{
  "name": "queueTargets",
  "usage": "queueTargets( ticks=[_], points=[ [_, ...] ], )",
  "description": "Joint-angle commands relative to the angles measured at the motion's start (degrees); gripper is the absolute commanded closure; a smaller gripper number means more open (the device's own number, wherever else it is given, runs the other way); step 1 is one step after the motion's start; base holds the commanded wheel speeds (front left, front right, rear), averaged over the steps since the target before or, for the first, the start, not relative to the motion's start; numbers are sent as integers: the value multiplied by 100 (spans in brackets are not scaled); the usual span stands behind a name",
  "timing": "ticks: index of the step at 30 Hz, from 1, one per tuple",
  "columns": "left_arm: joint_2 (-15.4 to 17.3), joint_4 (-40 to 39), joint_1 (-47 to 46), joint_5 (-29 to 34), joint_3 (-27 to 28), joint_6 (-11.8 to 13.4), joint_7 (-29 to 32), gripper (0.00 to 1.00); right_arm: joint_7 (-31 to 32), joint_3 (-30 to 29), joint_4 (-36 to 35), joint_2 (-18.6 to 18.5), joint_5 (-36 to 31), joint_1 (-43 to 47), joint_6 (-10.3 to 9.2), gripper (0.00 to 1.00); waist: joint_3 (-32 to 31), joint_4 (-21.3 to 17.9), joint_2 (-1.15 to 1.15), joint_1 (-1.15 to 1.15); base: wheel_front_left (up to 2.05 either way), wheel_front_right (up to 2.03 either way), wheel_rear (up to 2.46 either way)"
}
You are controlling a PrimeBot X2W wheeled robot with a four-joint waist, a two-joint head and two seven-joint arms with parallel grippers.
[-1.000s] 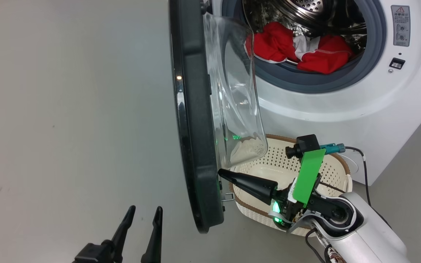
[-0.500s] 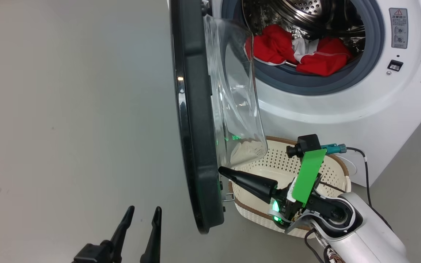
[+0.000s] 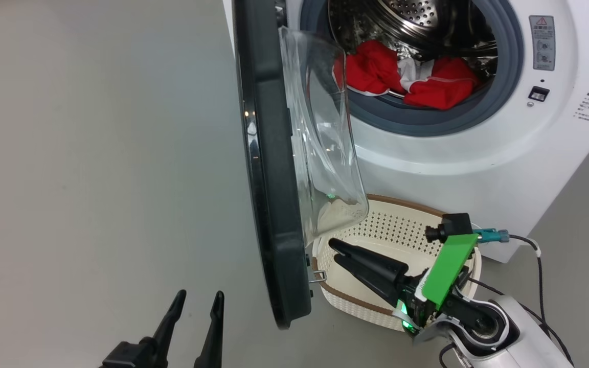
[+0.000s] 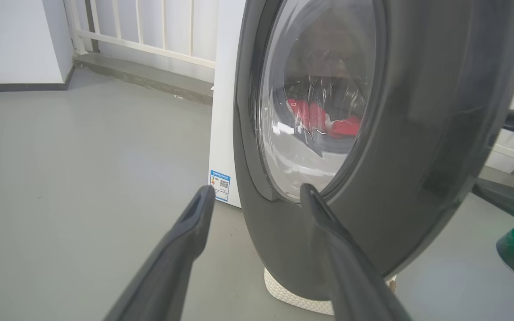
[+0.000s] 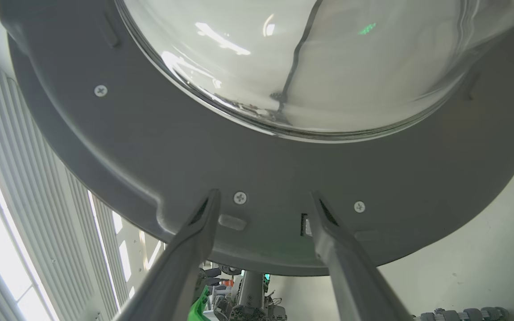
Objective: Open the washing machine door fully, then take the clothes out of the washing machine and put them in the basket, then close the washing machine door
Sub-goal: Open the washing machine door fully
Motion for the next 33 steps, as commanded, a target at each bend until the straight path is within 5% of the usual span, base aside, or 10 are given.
queueTargets(
  ticks=[1, 13, 21, 33],
  points=[
    [51, -111, -79, 46, 200, -28, -70, 0, -44, 19, -150, 52, -75, 2, 45, 0, 16, -49, 0, 0, 0, 0, 0],
    [51, -107, -86, 58, 275, -33, -70, 0, -441, -289, -38, -106, -514, 778, 45, 0, 19, -249, 0, 0, 0, 0, 0],
    [51, -114, -68, 47, 297, -23, -70, 0, -1243, -508, -35, -256, -956, 1198, 45, 0, -2, -315, 0, 0, 0, 0, 0],
    [51, -99, -45, 31, 305, -27, -70, 0, -3136, 511, 159, -915, -2308, 1294, 45, 0, -23, -378, 0, 0, 0, 0, 0]
  ],
)
